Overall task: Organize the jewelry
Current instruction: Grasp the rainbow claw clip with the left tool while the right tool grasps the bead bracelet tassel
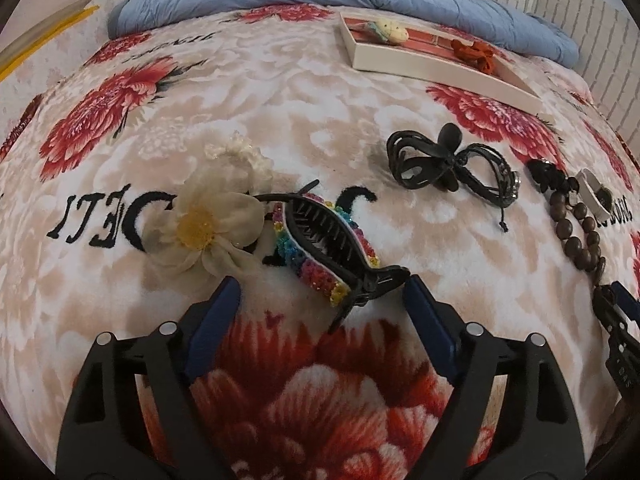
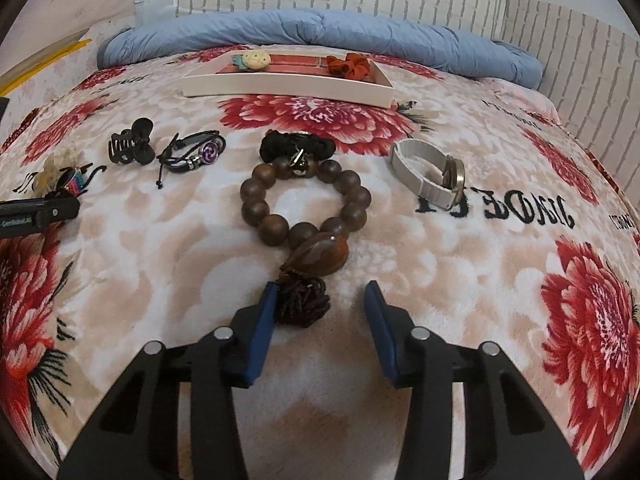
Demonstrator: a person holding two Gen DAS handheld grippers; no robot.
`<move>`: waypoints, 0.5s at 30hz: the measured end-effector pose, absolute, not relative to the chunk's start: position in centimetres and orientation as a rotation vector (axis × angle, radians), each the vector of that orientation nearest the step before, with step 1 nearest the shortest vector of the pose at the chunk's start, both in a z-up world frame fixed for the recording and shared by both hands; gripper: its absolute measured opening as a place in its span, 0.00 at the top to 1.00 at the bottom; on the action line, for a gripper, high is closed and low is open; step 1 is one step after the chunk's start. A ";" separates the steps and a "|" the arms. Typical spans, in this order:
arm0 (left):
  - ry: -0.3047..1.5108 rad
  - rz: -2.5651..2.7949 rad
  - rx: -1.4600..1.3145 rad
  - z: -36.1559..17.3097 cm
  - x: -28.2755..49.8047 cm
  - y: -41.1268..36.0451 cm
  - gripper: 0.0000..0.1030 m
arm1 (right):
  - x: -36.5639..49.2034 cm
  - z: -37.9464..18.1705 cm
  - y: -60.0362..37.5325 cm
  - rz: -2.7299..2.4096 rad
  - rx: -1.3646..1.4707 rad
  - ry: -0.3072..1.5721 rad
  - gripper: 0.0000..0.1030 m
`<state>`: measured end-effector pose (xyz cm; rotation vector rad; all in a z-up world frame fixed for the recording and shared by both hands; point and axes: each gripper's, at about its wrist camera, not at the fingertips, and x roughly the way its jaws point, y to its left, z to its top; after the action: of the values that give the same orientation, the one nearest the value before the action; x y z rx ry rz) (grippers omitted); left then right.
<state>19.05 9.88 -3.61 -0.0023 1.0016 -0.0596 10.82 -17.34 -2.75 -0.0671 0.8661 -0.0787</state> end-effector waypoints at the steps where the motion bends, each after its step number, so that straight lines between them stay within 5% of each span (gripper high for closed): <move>1: 1.001 -0.054 0.004 -3.6 19.2 9.7 0.20 | 10.8 -2.7 -17.4 -0.079 -0.067 0.866 0.59; 9: 1.033 0.000 -0.023 -3.5 20.3 9.4 0.18 | 10.5 -2.7 -17.3 -0.079 -0.053 0.870 0.62; 15: 1.031 0.017 -0.001 -3.8 20.5 9.0 0.18 | 10.3 -2.7 -17.2 -0.058 -0.047 0.866 0.74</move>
<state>20.52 9.02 -3.81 -0.0011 1.0307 0.0172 10.30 -17.21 -2.71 -0.0470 0.8659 -0.0580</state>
